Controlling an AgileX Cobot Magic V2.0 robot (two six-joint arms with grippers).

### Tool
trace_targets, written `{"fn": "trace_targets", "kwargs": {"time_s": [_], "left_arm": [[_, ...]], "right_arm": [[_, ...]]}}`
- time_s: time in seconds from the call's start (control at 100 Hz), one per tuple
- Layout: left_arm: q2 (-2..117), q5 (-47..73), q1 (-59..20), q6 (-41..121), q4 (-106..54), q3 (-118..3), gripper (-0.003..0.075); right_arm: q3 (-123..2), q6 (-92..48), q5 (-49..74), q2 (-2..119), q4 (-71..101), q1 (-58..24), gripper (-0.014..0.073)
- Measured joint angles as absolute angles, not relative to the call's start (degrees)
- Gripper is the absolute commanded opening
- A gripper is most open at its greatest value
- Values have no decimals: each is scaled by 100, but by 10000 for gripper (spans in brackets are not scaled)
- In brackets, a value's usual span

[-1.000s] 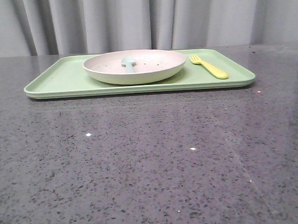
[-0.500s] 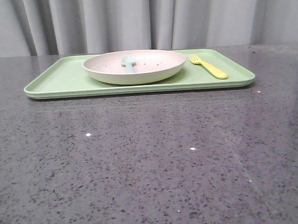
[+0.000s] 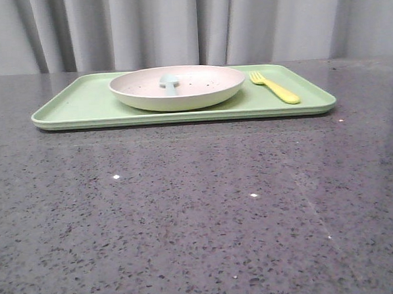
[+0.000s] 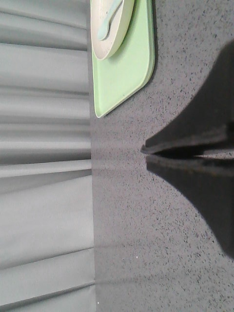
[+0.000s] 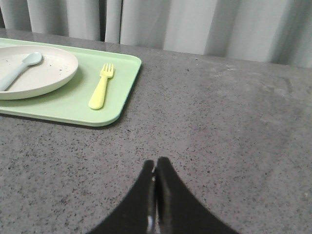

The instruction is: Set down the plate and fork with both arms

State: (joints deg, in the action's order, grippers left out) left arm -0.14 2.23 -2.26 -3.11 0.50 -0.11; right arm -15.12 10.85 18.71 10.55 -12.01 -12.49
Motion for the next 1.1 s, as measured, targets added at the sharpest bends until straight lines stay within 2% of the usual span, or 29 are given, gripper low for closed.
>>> {"fn": "trace_targets", "kwargs": {"time_s": [0.2, 0.47, 0.67, 1.1], "left_arm": [[-14, 223, -226, -311, 50, -11, -20], [-14, 210, -226, -311, 50, -11, -20], [-14, 210, -226, -311, 50, -11, -20], [-14, 210, -226, -311, 50, -11, -20]], "right_arm": [[-711, 681, 1776, 40, -723, -947, -68], [100, 468, 993, -53, -411, -560, -68], [148, 468, 434, -63, -411, -560, -68], [148, 433, 344, -63, -411, -560, -68]]}}
